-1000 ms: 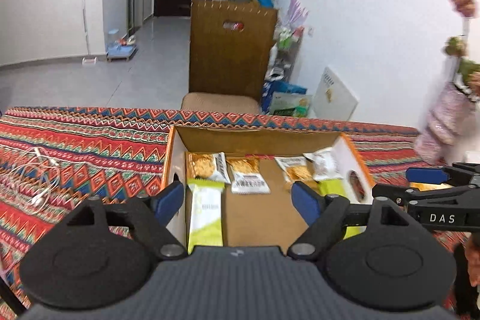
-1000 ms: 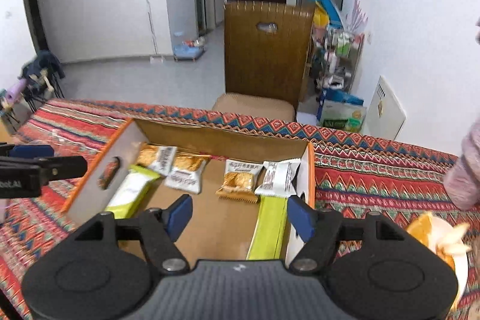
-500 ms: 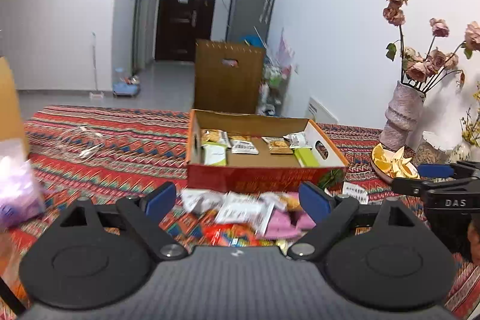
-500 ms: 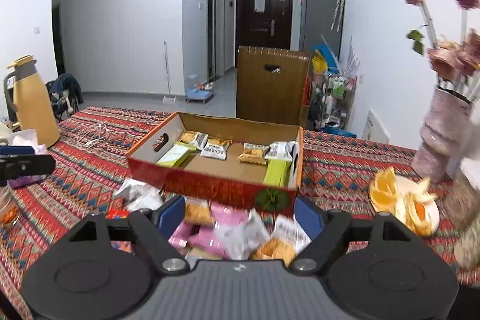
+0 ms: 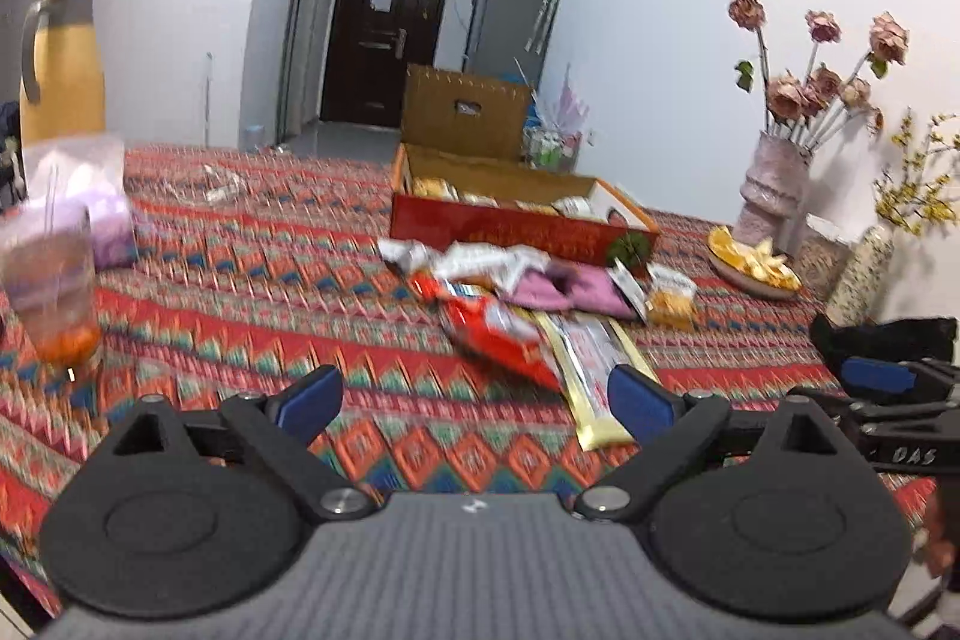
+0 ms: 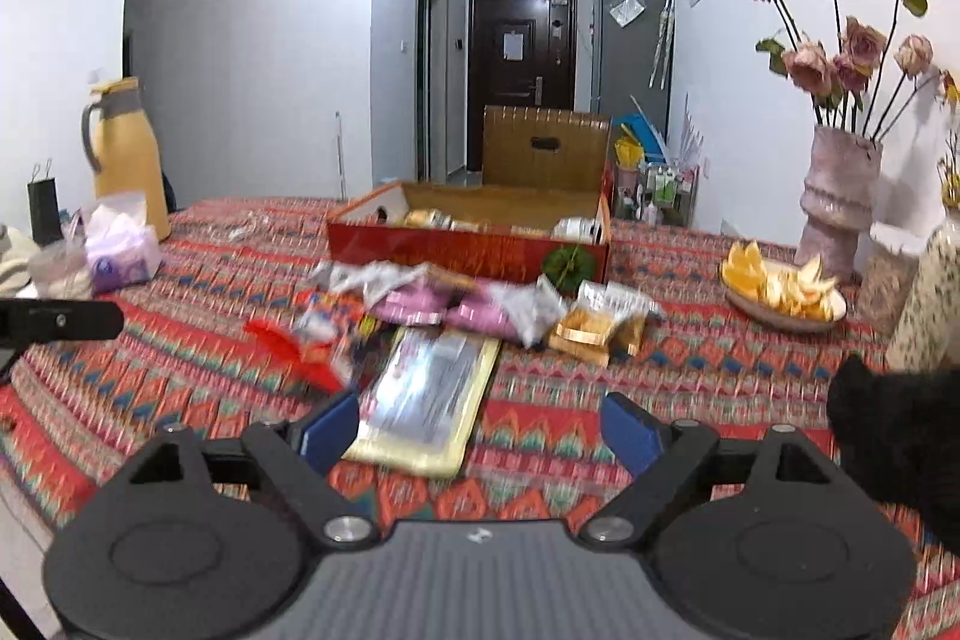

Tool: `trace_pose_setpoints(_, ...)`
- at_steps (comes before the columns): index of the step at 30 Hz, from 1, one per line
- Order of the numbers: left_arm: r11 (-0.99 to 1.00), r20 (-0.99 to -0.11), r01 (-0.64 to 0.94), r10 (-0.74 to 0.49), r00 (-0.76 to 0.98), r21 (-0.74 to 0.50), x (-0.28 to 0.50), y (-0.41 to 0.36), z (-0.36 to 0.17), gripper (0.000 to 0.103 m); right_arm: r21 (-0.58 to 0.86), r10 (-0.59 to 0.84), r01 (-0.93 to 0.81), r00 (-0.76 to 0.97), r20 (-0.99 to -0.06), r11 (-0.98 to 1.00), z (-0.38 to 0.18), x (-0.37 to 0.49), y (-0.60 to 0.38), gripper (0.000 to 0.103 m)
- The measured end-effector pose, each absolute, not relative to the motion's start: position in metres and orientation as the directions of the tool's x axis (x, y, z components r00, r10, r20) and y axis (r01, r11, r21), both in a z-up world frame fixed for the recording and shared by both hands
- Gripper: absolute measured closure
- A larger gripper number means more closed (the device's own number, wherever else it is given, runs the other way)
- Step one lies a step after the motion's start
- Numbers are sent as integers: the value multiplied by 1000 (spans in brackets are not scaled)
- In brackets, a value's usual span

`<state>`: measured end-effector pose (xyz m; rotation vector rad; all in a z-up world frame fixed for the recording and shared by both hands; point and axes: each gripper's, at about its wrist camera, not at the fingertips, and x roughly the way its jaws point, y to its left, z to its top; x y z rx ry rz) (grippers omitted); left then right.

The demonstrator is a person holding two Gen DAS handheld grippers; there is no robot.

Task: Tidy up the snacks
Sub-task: 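Move both tools back toward the snack pile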

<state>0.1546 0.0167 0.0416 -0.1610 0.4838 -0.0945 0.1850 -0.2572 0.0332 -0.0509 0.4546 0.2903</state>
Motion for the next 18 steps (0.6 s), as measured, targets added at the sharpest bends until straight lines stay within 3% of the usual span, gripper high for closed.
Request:
trace_pose_setpoints(9, 979, -532, 72, -164, 831, -189, 137, 7, 11, 5, 38, 236, -255, 817, -526, 966, -11, 148, -260, 16)
trace_pose_setpoints(18, 982, -553, 59, -149, 820, -178, 162, 9, 11, 5, 65, 222, -225, 796, -563, 972, -24, 163, -268, 16)
